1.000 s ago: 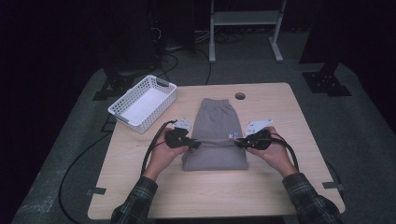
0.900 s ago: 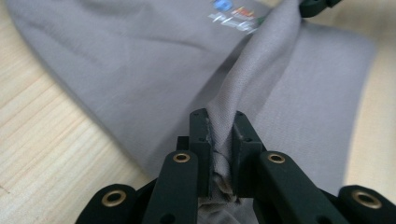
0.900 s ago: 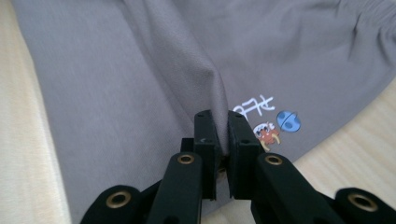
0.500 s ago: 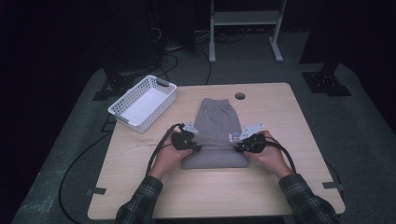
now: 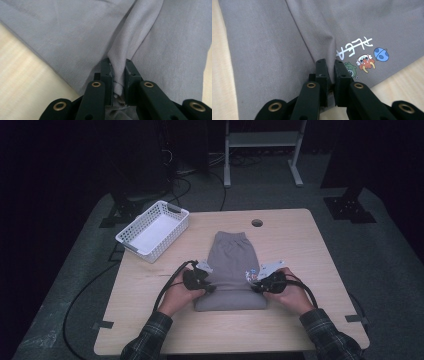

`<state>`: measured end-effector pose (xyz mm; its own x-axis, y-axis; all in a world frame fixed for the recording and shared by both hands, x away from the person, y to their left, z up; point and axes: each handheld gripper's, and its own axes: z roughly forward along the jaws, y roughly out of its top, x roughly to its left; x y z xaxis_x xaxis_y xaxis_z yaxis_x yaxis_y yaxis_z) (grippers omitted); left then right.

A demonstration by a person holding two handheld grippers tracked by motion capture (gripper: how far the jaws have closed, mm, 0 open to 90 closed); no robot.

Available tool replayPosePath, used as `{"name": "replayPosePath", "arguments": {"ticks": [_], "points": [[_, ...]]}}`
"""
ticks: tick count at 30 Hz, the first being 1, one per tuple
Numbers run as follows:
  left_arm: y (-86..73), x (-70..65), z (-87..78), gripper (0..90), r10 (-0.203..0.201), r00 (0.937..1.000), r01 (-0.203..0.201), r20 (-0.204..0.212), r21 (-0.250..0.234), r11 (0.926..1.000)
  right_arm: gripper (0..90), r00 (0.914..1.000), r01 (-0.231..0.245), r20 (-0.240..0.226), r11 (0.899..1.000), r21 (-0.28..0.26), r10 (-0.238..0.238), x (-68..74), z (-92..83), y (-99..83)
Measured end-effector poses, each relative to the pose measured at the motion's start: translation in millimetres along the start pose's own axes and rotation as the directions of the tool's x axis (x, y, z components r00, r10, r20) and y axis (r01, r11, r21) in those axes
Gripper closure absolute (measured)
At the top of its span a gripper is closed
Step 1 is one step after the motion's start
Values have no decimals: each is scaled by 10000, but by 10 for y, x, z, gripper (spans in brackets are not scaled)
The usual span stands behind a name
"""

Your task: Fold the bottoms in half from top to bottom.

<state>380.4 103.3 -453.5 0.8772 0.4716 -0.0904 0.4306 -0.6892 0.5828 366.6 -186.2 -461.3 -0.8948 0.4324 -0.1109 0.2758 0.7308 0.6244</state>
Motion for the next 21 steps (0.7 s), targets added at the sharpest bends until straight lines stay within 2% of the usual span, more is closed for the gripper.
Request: {"name": "replayPosePath", "arguments": {"ticks": [8, 16, 21], "points": [[-103, -157, -48, 795, 17, 9999, -18, 157, 65, 10000, 829, 9995, 133, -273, 9999, 73, -131, 152, -49, -25], [-194, -370, -100, 792, 332, 9986, -344, 420, 286, 9990, 828, 9976, 150, -683, 9998, 123, -141, 344, -142, -100], [-249, -498, -126, 791, 482, 9970, -505, 605, 358, 9981, 828, 9957, 326, -877, 9993, 167, -310, 464, -204, -147]]}}
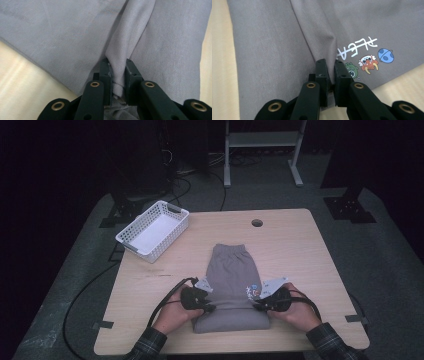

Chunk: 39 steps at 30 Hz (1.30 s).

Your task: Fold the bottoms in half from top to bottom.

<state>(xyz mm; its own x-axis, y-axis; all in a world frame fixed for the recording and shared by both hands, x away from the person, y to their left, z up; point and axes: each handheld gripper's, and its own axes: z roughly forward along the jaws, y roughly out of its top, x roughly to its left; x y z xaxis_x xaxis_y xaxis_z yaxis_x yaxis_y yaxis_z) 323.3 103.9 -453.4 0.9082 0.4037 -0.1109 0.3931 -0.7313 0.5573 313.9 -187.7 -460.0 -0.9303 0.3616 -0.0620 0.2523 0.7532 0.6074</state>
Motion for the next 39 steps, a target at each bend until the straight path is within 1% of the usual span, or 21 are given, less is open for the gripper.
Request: {"name": "replayPosePath", "arguments": {"ticks": [4, 5, 7, 9, 11, 12, 13, 15, 16, 19, 21, 25, 27, 28, 30, 31, 33, 35, 39], "points": [[-37, -108, -9, 793, 91, 9999, -91, 106, 27, 10000, 828, 9998, 134, -149, 9999, 25, -134, 103, -37, -35], [-44, -130, -16, 793, 163, 9998, -164, 120, 97, 9998, 828, 9997, 141, -189, 9999, 34, -140, 130, -48, -43], [-62, -177, -17, 794, 143, 9998, -143, 156, 51, 9999, 828, 9994, 214, -260, 9998, 35, -213, 177, -64, -59], [-74, -197, -22, 797, 153, 9997, -153, 173, 34, 9999, 828, 9993, 227, -305, 9997, 43, -225, 212, -77, -71], [-72, -195, -27, 807, 125, 9997, -126, 212, 48, 9999, 830, 9992, 241, -333, 9997, 5, -241, 218, -82, -75], [-67, -181, -41, 814, 40, 9995, -38, 321, -67, 10000, 831, 9991, 204, -363, 9998, -39, -206, 213, -88, -73], [-62, -174, -60, 817, 54, 9992, -52, 393, -45, 10000, 831, 9991, 116, -418, 9999, -91, -119, 208, -100, -70], [-44, -176, -110, 819, 117, 9991, -111, 408, -152, 9998, 832, 9983, 41, -584, 9995, -319, -60, 191, -144, -62], [-29, -180, -144, 820, 130, 9991, -119, 401, -267, 9996, 832, 9980, 13, -629, 9989, -474, -43, 181, -179, -53], [39, -166, -291, 823, 181, 9995, -160, 257, -796, 9967, 833, 9986, -72, -523, 9953, -967, 22, 144, -310, 1], [89, -139, -386, 824, 177, 9996, -151, 226, -1112, 9937, 833, 9989, -90, -466, 9914, -1302, 30, 103, -398, 43], [185, -60, -537, 824, 159, 9998, -145, 77, -1549, 9878, 834, 9996, -120, -280, 9832, -1823, 71, 4, -540, 138], [251, -13, -609, 824, 207, 9998, -216, -66, -1753, 9843, 834, 9999, -7, -159, 9787, -2054, -26, -51, -608, 193], [292, 12, -646, 824, 237, 9996, -265, -176, -1823, 9829, 833, 10000, -26, -75, 9777, -2099, 11, -72, -644, 227], [383, 79, -718, 824, 303, 9987, -376, -412, -1896, 9811, 833, 9999, 110, 121, 9748, -2227, -85, -133, -704, 300], [436, 131, -752, 823, 236, 9985, -328, -487, -1978, 9797, 833, 9996, 168, 247, 9743, -2247, -115, -168, -730, 338], [499, 209, -779, 823, 153, 9981, -272, -595, -2058, 9782, 833, 9992, 169, 379, 9713, -2374, -82, -250, -763, 406], [554, 291, -783, 823, 107, 9977, -240, -670, -2001, 9795, 833, 9990, 100, 458, 9716, -2363, 8, -335, -772, 461], [609, 420, -743, 821, -20, 9975, -121, -711, -1979, 9801, 833, 9985, -118, 502, 9738, -2270, 238, -496, -714, 508]]}}
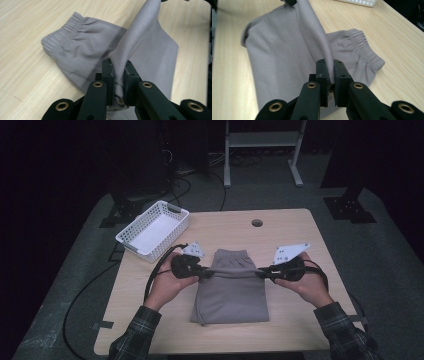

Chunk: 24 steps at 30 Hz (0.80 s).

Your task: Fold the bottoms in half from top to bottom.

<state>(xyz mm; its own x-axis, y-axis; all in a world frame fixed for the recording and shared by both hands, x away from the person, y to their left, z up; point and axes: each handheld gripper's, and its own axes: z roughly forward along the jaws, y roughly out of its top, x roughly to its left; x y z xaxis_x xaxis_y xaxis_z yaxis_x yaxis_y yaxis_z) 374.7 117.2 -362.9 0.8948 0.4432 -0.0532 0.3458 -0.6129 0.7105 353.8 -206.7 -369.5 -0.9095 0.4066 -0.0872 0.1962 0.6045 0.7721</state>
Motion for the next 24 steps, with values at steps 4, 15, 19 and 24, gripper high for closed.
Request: {"name": "replayPosePath", "arguments": {"ticks": [4, 15, 19, 24], "points": [[40, 127, 84, 816, -171, 9998, 172, -126, 85, 9998, 833, 9996, -269, 33, 9996, 86, 268, -111, 63, 5], [-6, 491, 459, 799, -915, 9955, 926, -248, 442, 9947, 830, 9946, -1019, 254, 9922, 722, 1003, -473, 431, -78], [-55, 597, 594, 792, -1186, 9925, 1202, -306, 568, 9911, 829, 9922, -1235, 304, 9880, 928, 1212, -551, 565, -134], [-102, 682, 714, 779, -1401, 9894, 1426, -378, 726, 9871, 828, 9882, -1513, 390, 9823, 1103, 1478, -611, 688, -193]]}}
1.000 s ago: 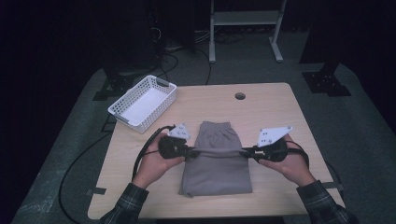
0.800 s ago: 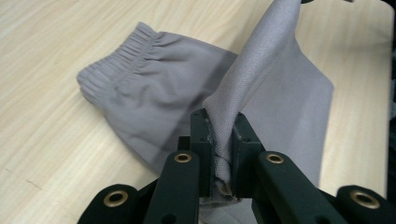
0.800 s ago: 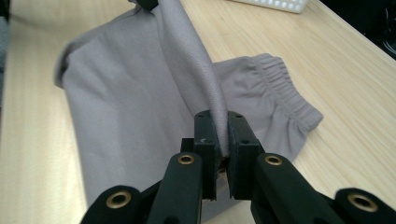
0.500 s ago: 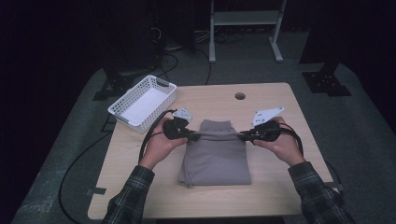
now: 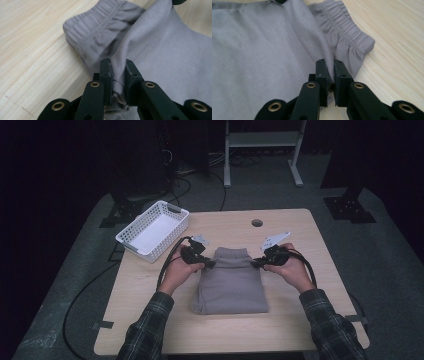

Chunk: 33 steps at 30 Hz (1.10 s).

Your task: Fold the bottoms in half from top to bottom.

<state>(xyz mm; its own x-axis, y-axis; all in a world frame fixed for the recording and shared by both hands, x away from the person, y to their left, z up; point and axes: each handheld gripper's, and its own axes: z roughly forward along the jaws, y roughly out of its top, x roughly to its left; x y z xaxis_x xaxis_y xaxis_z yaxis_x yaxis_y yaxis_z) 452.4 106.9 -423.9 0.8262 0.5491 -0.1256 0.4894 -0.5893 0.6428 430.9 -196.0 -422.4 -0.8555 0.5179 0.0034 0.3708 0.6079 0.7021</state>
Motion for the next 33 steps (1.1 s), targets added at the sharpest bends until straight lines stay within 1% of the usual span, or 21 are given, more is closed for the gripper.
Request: {"name": "replayPosePath", "arguments": {"ticks": [1, 3, 6, 8, 9, 10, 11, 12, 13, 14, 15, 16, 18, 19, 20, 22, 25, 26, 29, 31, 33], "points": [[-12, 34, 49, 770, -45, 10000, 46, -34, 89, 10000, 825, 10000, -46, -3, 10000, 49, 46, -27, 53, -16], [-22, 58, 87, 745, -96, 9999, 99, -123, 218, 9997, 818, 9999, -103, 9, 9999, 126, 103, -45, 93, -29], [-31, 78, 115, 682, -172, 9994, 177, -303, 140, 9997, 765, 9998, -183, 101, 9997, 191, 181, -76, 146, -52], [-27, 79, 101, 618, -148, 9988, 153, -463, 111, 9998, 705, 9995, -237, 229, 9996, 125, 234, -95, 153, -64], [-23, 75, 74, 584, -135, 9983, 136, -564, 17, 9999, 683, 9993, -247, 297, 9997, 90, 244, -98, 149, -64], [-20, 73, 51, 559, -127, 9982, 125, -581, -40, 9999, 658, 9990, -236, 387, 9997, 25, 234, -98, 127, -61], [-15, 66, 3, 546, -108, 9980, 99, -622, -138, 9999, 640, 9988, -250, 432, 9997, -28, 251, -95, 108, -58], [-11, 57, -23, 519, -142, 9977, 124, -659, -270, 9996, 621, 9985, -230, 491, 9995, -195, 239, -92, 67, -52], [-11, 57, -23, 495, -142, 9977, 124, -659, -270, 9996, 621, 9985, -230, 491, 9995, -195, 239, -92, 67, -52], [-7, 35, -87, 480, -79, 9973, 51, -725, -382, 9993, 605, 9983, -187, 552, 9988, -444, 211, -72, -11, -44], [-8, -8, -159, 471, 30, 9970, -73, -776, -555, 9984, 598, 9984, -143, 547, 9987, -498, 170, -62, -34, -43], [-16, -37, -201, 462, 43, 9971, -93, -760, -654, 9978, 591, 9984, -105, 548, 9984, -550, 135, -44, -61, -45], [-42, -94, -263, 460, 66, 9976, -127, -690, -874, 9961, 581, 9987, -52, 510, 9978, -655, 85, 7, -109, -53], [-42, -94, -263, 457, 66, 9976, -127, -690, -874, 9961, 581, 9987, -52, 510, 9978, -655, 85, 7, -109, -53], [-93, -171, -313, 453, 119, 9985, -172, -541, -977, 9951, 574, 9994, 35, 341, 9968, -793, -8, 62, -141, -66], [-146, -242, -333, 446, 195, 9990, -235, -401, -1019, 9945, 555, 9996, 115, 261, 9967, -800, -95, 118, -152, -80], [-234, -359, -323, 431, 275, 9996, -277, -37, -1008, 9945, 527, 9999, 118, -8, 9962, -860, -119, 192, -144, -103], [-261, -405, -309, 419, 338, 9994, -333, 34, -915, 9952, 516, 9998, 108, -140, 9961, -870, -120, 229, -130, -112], [-351, -528, -269, 392, 460, 9986, -442, 246, -711, 9965, 488, 9990, 248, -350, 9960, -857, -279, 317, -76, -124], [-404, -605, -255, 372, 396, 9987, -371, 328, -721, 9967, 471, 9980, 291, -536, 9962, -821, -336, 365, -23, -118], [-453, -666, -275, 364, 458, 9984, -432, 343, -712, 9965, 456, 9964, 393, -722, 9956, -847, -454, 412, 54, -93]]}}
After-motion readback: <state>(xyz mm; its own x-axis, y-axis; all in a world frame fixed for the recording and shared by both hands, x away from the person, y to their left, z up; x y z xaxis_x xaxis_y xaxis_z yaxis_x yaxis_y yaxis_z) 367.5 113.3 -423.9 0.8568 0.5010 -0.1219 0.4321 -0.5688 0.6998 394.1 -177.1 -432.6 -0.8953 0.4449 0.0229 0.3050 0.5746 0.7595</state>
